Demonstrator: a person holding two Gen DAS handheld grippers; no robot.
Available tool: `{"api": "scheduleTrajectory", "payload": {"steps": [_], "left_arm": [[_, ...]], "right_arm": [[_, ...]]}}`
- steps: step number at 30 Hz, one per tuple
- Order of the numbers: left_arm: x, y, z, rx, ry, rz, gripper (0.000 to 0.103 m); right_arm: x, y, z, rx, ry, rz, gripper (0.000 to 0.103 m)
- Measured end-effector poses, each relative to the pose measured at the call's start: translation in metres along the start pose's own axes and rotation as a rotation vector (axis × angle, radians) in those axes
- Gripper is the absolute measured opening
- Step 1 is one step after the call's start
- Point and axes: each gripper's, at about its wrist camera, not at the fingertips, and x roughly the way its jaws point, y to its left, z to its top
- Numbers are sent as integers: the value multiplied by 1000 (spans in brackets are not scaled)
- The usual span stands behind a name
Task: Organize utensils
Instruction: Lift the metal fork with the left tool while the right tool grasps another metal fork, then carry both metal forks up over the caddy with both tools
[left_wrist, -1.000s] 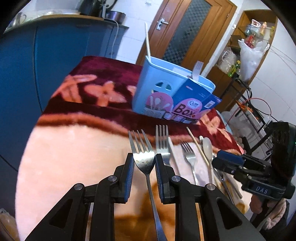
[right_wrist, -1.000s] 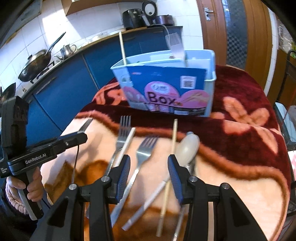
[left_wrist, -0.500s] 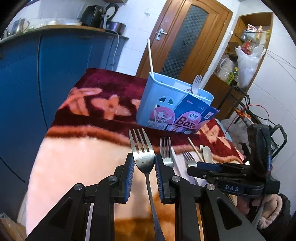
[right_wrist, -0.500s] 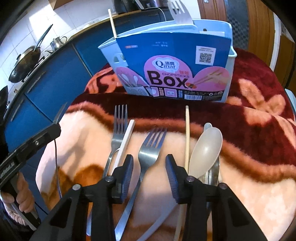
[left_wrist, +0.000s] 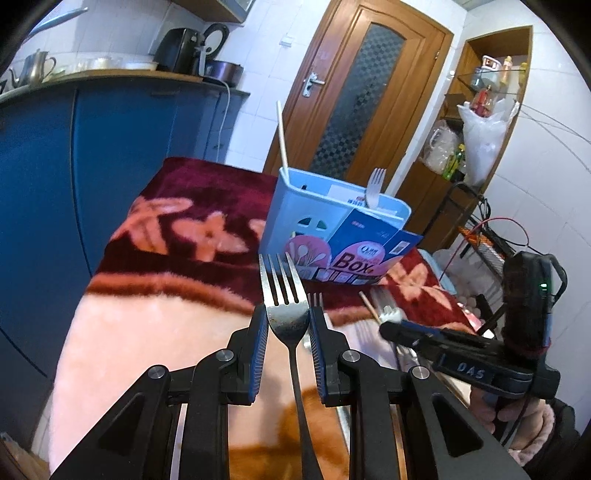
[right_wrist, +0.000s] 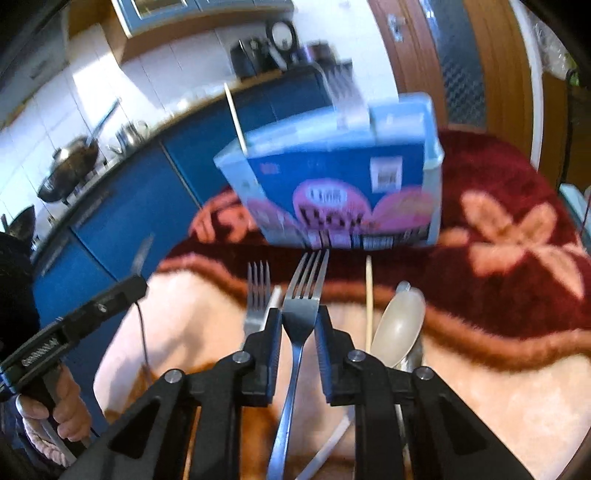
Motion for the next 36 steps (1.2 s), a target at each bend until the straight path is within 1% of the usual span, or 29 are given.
{"api": "scheduleTrajectory", "payload": {"steps": [1,2,3,7,15,22,28,31,36], "left_arm": [[-1,-1,0,0,-5,-1,23],[-3,-2,1,-1,-11,-4,23],[-5,-3,2,-1,-18,-8,23],[-9,-9,6,0,-40,-23,23],[-19,-21,17,25,-90,-41,22],[-23,-28,31,43,-125,-48,22],[-24,-34,52,50,-154,-53,22],[-26,-39,65,66,-179,-43,22],[-24,-44,96,67,-205,-26,22]], "right_arm": [[-4,1,1,-5,-21,-1,20],[-12,3,2,-16,-55,-5,17],[-17,6,3,-28,-80,-13,3],[-33,11,7,-55,-159,-34,3],[-48,9,16,-52,-218,-14,3],[-67,6,23,-61,-296,-41,3],[-78,0,41,-66,-338,-63,3],[-85,-1,52,-81,-367,-81,3],[-90,-5,62,-85,-392,-94,3]]}}
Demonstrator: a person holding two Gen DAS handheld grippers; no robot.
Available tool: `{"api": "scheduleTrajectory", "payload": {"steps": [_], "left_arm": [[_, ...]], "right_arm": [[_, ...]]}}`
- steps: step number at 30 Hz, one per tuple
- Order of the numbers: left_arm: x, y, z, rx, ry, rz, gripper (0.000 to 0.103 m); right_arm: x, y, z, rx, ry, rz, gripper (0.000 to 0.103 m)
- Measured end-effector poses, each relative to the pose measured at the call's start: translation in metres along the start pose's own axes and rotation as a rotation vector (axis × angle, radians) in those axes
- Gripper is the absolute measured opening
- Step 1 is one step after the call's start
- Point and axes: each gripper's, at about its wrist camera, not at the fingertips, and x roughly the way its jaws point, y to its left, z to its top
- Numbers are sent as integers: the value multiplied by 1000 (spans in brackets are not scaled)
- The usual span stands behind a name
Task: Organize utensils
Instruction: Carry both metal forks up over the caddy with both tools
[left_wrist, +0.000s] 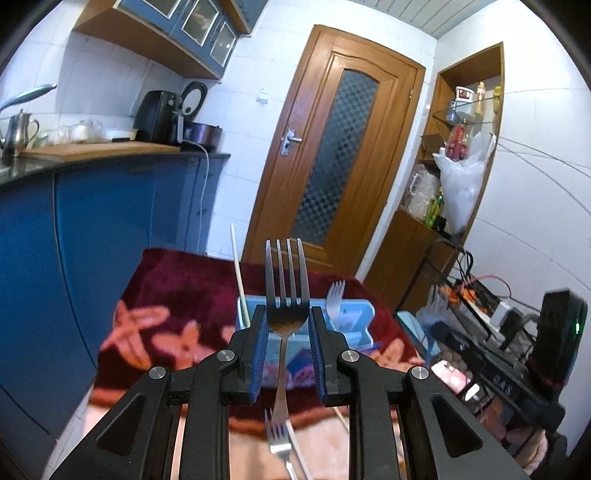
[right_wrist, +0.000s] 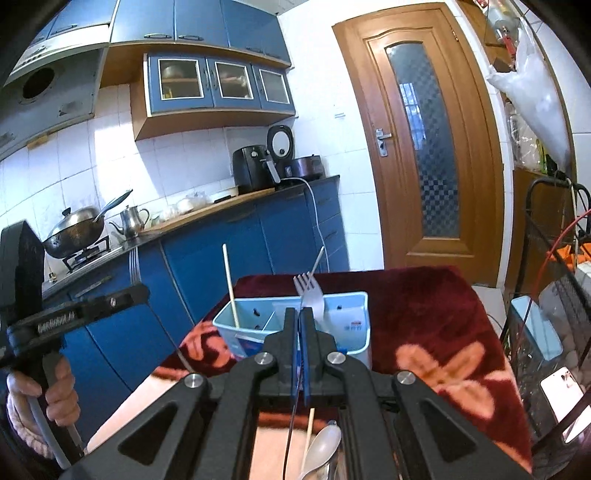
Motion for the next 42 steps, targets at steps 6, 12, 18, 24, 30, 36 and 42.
{"api": "scheduleTrajectory", "payload": {"steps": [6,12,18,24,30,36,42], "left_arm": [[12,-2,37,5,-59,46,22],[37,-7,59,7,-103,81,22],[67,-11,51,41,-100,115,22],[93,0,34,30,-43,118,22],[107,10,18,17,3,118,22],[116,11,8,13,34,105,22],[120,11,0,23,49,98,22]], "right_arm": [[2,-9,4,4,-10,-7,3],[6,-21,10,17,-22,-12,3],[11,-32,23,20,-52,-25,3],[24,-37,39,15,-92,-43,3],[45,-37,56,-7,-155,-81,3],[73,-38,57,-35,-184,-115,3],[100,-43,42,-31,-113,-114,3]]}}
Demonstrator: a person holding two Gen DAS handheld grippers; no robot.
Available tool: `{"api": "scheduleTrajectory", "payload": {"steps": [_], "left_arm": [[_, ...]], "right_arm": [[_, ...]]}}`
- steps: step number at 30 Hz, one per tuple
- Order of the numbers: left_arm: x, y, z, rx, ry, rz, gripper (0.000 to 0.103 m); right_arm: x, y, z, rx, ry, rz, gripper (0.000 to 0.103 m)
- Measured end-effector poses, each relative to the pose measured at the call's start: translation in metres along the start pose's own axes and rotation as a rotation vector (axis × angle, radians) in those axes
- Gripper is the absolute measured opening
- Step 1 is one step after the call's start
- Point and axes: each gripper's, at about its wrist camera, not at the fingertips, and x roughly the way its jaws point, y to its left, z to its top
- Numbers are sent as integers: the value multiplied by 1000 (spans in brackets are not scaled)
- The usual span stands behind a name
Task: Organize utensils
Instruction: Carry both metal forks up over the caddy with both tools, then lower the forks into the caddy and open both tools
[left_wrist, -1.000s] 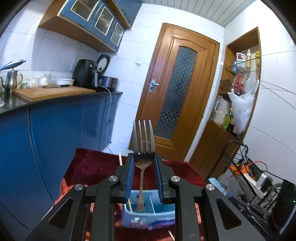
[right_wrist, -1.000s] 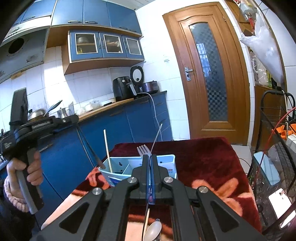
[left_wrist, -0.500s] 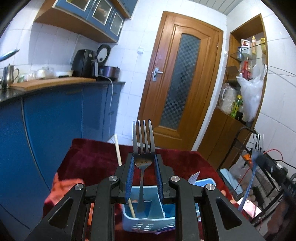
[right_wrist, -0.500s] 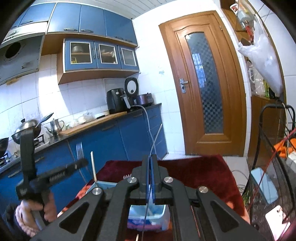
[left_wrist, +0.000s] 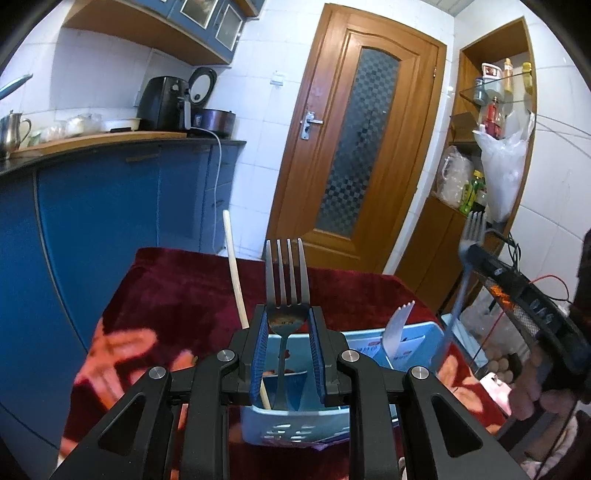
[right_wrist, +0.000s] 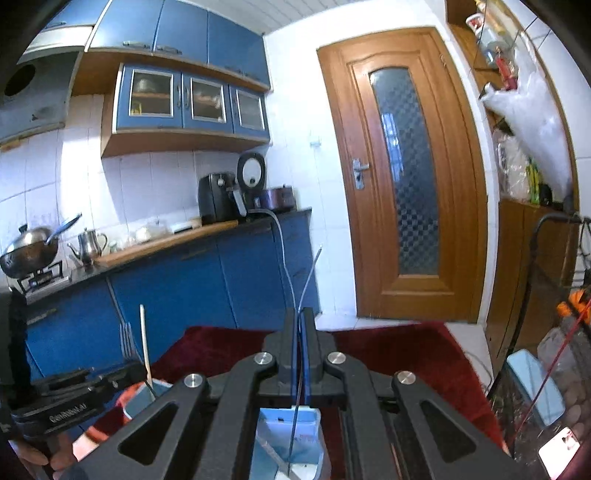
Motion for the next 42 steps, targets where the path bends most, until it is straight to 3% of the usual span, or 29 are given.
{"api": "scheduleTrajectory", "payload": {"steps": [10,14,17,27,42], "left_arm": [[6,2,-8,-11,48,-6,23],[2,0,-9,-3,47,1,36],[-4,-3,-10,7,40,0,39],[-32,-6,-13,28,46,-3,40],[-68,-5,-34,43,108,8,41]], "right_arm": [[12,5,-22,-33,90,20,5],[7,6,-22,-31,87,30,16],[0,9,-21,-35,79,38,19],[-31,11,-23,-25,73,53,22],[-75,20,-42,-33,155,52,24]]}}
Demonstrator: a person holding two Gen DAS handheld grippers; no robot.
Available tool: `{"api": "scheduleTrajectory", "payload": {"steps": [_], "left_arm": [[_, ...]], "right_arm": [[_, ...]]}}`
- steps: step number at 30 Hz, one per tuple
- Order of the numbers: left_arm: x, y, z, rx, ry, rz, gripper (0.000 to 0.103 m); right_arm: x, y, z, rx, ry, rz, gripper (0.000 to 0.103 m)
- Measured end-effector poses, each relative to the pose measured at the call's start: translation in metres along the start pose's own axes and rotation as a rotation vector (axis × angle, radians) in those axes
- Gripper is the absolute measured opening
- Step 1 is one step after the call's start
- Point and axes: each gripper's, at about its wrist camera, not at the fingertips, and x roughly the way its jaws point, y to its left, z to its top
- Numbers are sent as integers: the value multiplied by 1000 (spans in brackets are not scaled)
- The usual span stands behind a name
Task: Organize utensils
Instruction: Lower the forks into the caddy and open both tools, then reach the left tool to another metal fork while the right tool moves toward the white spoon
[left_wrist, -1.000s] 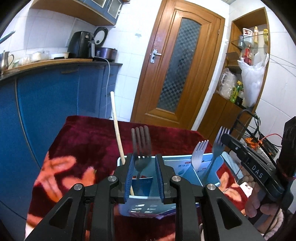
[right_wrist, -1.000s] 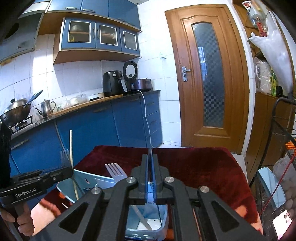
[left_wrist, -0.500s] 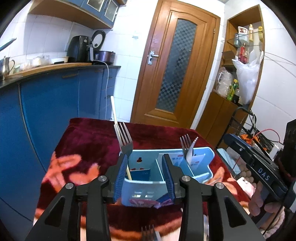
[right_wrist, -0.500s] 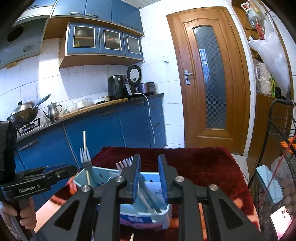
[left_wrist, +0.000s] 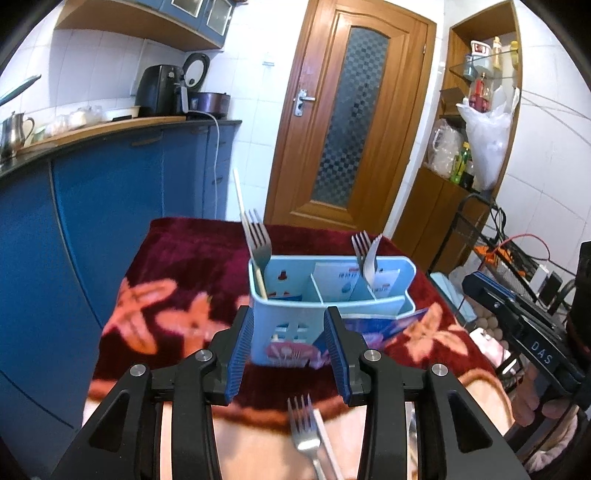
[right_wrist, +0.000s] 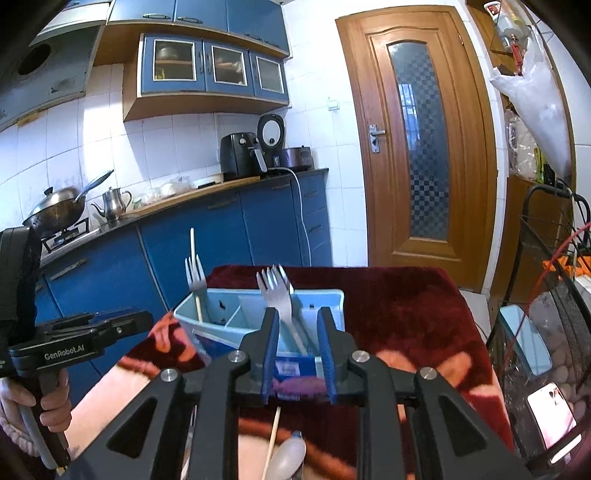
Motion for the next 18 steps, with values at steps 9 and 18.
{"api": "scheduleTrajectory", "payload": {"steps": [9,18], "left_arm": [[5,3,-21,-12,74,-9,41],[27,3,-43,-25,167,-35,41]], "right_arm": [[0,2,-28,15,107,-20,25],[3,-4,-48,32,171,-27,28]]}}
